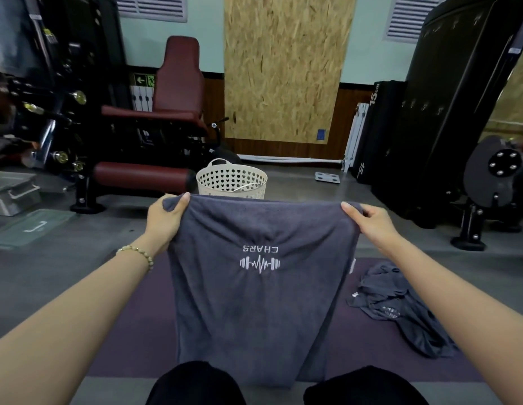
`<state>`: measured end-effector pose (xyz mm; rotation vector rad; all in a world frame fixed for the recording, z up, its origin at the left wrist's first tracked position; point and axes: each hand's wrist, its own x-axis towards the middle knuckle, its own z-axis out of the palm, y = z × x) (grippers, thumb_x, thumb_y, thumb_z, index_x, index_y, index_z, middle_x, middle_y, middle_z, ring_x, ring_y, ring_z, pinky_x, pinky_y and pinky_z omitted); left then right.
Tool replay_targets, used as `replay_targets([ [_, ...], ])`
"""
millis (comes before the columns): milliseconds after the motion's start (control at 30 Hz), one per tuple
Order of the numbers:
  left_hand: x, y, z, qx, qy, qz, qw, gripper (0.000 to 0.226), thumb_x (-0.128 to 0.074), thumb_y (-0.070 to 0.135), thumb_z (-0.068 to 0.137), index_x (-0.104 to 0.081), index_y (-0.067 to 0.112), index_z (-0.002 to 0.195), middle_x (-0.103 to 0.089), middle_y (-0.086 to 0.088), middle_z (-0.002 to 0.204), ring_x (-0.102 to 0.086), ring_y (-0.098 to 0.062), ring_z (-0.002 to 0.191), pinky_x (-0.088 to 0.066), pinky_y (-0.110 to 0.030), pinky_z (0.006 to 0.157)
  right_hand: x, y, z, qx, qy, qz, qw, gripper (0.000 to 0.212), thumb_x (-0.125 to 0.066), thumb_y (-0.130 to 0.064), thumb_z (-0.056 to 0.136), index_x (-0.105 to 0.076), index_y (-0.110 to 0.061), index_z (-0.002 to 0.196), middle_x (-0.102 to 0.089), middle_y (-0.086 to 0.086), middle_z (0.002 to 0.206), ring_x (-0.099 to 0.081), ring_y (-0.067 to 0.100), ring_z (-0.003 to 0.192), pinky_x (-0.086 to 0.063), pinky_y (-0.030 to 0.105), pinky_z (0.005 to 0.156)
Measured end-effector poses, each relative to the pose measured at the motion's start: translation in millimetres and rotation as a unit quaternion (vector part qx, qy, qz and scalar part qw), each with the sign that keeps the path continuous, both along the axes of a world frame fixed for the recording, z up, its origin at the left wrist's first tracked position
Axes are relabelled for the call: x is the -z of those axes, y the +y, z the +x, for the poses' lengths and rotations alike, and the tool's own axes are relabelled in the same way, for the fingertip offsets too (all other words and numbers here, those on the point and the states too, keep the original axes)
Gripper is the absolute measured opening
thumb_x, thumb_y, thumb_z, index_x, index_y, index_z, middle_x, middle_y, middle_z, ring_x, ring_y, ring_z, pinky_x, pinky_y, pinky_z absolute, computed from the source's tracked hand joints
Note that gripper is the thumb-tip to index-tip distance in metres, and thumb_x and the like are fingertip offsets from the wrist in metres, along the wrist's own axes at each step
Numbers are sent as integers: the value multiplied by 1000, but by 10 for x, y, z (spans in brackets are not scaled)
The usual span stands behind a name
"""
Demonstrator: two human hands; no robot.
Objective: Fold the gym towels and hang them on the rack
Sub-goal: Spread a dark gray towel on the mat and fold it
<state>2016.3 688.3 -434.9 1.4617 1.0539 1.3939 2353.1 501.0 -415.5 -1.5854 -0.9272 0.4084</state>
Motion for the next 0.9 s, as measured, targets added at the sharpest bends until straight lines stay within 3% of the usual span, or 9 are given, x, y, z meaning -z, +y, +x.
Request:
replay_targets([
  [167, 152, 41, 221, 71, 27, -56, 996, 27, -63, 36, 90, -63, 10, 98, -65, -3, 94, -59, -15, 85, -48, -26, 75, 184, 64, -42, -1, 2, 7, 1000, 30, -62, -29, 92, -69, -1, 96, -66, 0, 80, -60, 10, 76, -48, 16, 61],
  [267, 174, 25, 371, 115, 5, -90, 989, 35, -64, 38, 89, -65, 8, 107, -69, -6, 104, -64, -19, 96, -51, -32, 87, 225, 37, 2, 13, 29, 16, 999, 26, -62, -32, 91, -70, -8, 93, -69, 0, 84, -63, 12, 80, -51, 22, 68],
  [433, 203, 27, 717, 216, -13, -144, 966, 21, -60, 36, 91, -65, 16, 96, -71, 4, 92, -67, -6, 85, -51, -18, 69, 289, 114, 228, 20, 65, 21, 997, 15, -64, -34, 90, -72, -21, 87, -72, 3, 92, -65, 17, 86, -51, 33, 80],
  [533, 351, 166, 1020, 249, -4, -167, 954, 28, -60, 35, 91, -66, 10, 104, -72, -1, 98, -68, -8, 92, -52, -18, 76, 459, 293, 463, 35, 57, 13, 998, 24, -63, -34, 90, -71, -12, 88, -69, 5, 92, -62, 14, 83, -50, 30, 74],
  [667, 781, 581, 1534, 238, 31, -186, 953, 33, -60, 33, 92, -65, 7, 112, -69, -5, 108, -64, -14, 101, -50, -24, 88, 907, 676, 1000, 77, 54, 5, 996, 58, -65, -45, 86, -58, 12, 95, -58, 7, 84, -54, 15, 79, -44, 30, 72],
  [767, 1265, 1077, 1960, 186, 65, -189, 962, 29, -61, 30, 92, -65, 8, 111, -67, -4, 106, -62, -15, 98, -51, -26, 87, 1380, 1080, 1538, 103, 49, -43, 993, 49, -57, -45, 92, -54, 4, 85, -50, 6, 81, -46, 17, 76, -37, 29, 66],
  [900, 2057, 1739, 2551, 176, 146, -188, 955, 13, -62, 21, 92, -65, 17, 80, -61, 2, 80, -56, -9, 76, -47, -8, 59, 2188, 1623, 2238, 112, 8, -116, 987, 46, -54, -34, 96, -56, 12, 87, -49, 5, 81, -44, 14, 78, -35, 21, 57],
])
